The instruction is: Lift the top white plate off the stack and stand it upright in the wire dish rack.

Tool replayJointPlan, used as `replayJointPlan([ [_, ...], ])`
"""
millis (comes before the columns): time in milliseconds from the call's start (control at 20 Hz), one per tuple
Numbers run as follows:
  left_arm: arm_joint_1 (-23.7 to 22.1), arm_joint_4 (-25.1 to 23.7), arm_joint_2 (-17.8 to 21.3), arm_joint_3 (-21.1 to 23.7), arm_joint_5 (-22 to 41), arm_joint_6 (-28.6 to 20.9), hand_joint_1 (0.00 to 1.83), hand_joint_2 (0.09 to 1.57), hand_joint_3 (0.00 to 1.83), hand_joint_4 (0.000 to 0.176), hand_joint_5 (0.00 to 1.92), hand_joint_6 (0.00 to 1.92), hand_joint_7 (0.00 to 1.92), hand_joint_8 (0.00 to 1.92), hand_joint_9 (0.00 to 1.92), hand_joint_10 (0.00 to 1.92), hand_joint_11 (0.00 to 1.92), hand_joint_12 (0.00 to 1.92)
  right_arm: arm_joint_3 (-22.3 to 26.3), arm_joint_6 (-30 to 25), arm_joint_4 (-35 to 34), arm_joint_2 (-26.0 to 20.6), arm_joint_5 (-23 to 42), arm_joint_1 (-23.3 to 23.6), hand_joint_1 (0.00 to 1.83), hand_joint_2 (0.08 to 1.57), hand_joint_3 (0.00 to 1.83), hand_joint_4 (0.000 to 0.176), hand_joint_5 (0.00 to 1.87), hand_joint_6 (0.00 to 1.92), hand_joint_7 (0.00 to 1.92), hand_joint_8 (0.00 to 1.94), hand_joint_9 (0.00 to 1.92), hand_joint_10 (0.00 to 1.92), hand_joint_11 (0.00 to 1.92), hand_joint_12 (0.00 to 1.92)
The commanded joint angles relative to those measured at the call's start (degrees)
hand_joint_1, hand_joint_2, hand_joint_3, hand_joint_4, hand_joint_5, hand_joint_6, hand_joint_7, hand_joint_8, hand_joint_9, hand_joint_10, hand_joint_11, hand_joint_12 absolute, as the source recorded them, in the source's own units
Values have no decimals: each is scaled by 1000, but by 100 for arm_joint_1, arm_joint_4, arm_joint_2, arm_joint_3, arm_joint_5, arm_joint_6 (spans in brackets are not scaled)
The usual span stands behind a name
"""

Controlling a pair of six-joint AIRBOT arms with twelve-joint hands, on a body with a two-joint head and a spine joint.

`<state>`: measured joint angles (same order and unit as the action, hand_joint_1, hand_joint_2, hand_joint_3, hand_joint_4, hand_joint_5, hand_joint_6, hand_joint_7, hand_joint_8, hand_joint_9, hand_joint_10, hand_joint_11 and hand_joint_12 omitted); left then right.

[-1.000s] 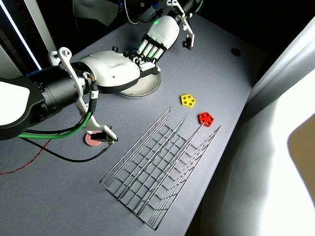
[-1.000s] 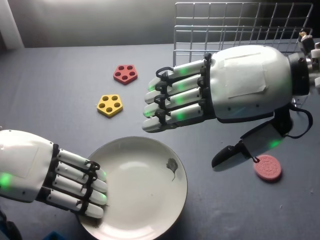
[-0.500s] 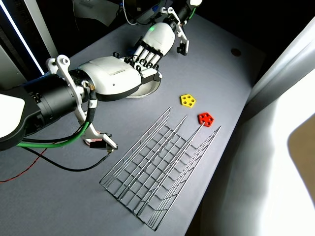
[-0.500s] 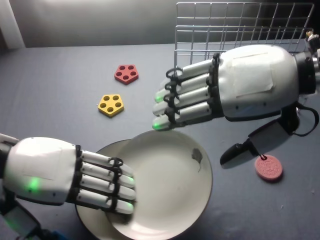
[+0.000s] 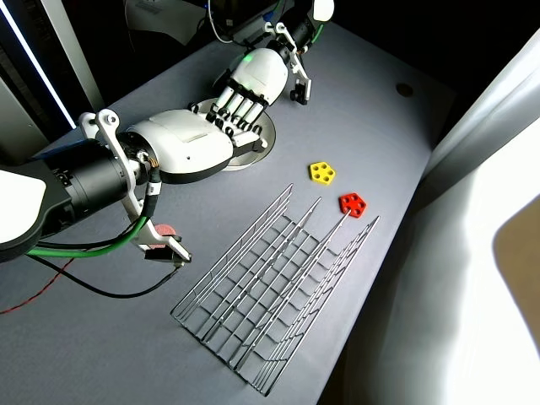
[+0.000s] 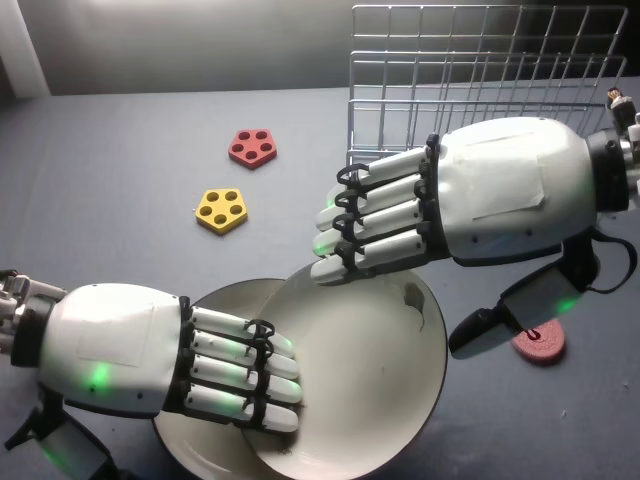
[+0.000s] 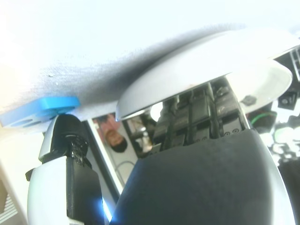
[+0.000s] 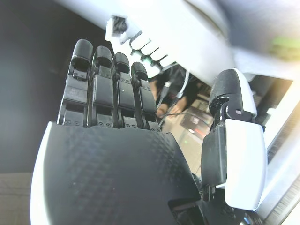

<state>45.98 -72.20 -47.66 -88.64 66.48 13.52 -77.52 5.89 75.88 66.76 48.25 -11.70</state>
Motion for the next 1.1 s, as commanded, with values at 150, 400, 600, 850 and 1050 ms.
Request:
replayJointPlan([
  [150,-29,-50,-103,-5,-121,-22,335,1058,4,0,81,0,102,0,116,0,0,400,140,-5,-361,-51,292,-55,465,1097,0,0,189,4,190,7,192,6,58,544],
  [400,-29,-69,-103,-6,-119,-22,376,1060,1,0,119,6,119,2,115,1,0,469,234,69,-330,-33,110,-311,512,1102,0,0,202,6,207,9,207,8,63,554],
  [600,-19,-73,-103,-6,-124,-22,395,1038,0,0,125,2,142,2,146,2,0,586,330,176,-289,-18,50,-509,520,1124,2,0,189,8,191,9,180,8,24,531],
  [850,-19,-73,-103,-8,-136,-22,381,1048,1,0,127,2,141,2,152,5,0,593,474,269,-288,33,-61,-561,645,1130,0,0,242,17,241,16,224,15,66,553],
  [1050,-17,-70,-103,-32,-133,-22,366,1036,0,0,148,9,169,9,184,9,0,612,587,343,-188,90,-167,-624,873,1126,0,0,513,9,551,12,540,16,365,534],
])
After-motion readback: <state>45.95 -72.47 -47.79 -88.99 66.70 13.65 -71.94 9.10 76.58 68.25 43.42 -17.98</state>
